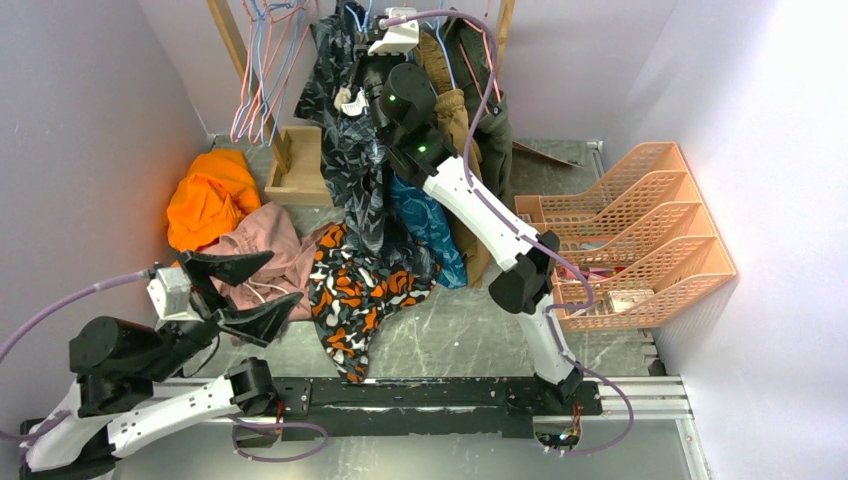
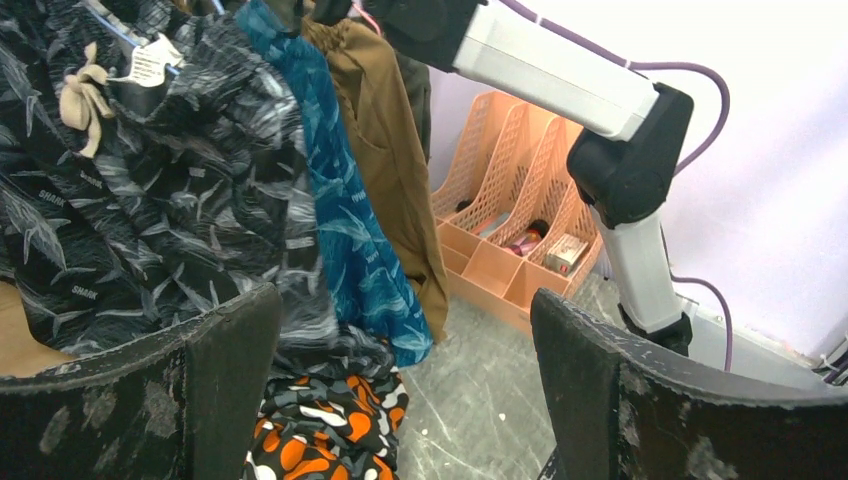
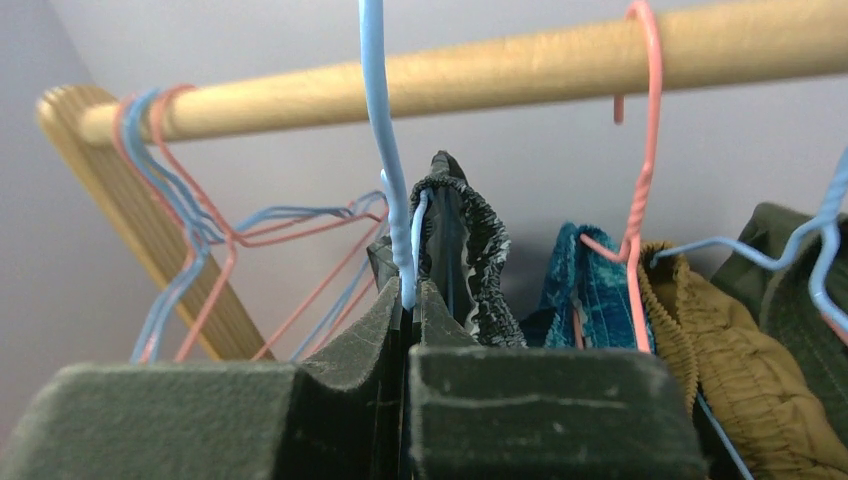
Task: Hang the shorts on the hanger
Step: Place the hanger at the clothesline.
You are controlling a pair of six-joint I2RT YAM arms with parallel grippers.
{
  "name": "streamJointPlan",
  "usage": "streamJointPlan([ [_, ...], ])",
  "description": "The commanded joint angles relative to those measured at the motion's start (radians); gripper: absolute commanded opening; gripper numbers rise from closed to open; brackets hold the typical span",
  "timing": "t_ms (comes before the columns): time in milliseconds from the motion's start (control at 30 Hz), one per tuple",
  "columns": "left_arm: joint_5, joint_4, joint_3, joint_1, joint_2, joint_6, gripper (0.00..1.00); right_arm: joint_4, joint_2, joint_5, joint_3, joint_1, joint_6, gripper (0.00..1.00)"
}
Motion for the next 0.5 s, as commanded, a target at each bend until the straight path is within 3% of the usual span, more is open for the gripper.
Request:
streamJointPlan([
  [0, 0.017, 0.071, -0.040, 0.002, 0.032, -0.026, 0.98, 0.164, 0.024, -0.011, 0.005, -0.024, 0.020, 0.00],
  [467, 0.005, 0.112, -0.109, 0.002, 0.026, -0.035, 0.98, 0.321, 0.142, -0.002, 0.063, -0.047, -0.002, 0.00],
])
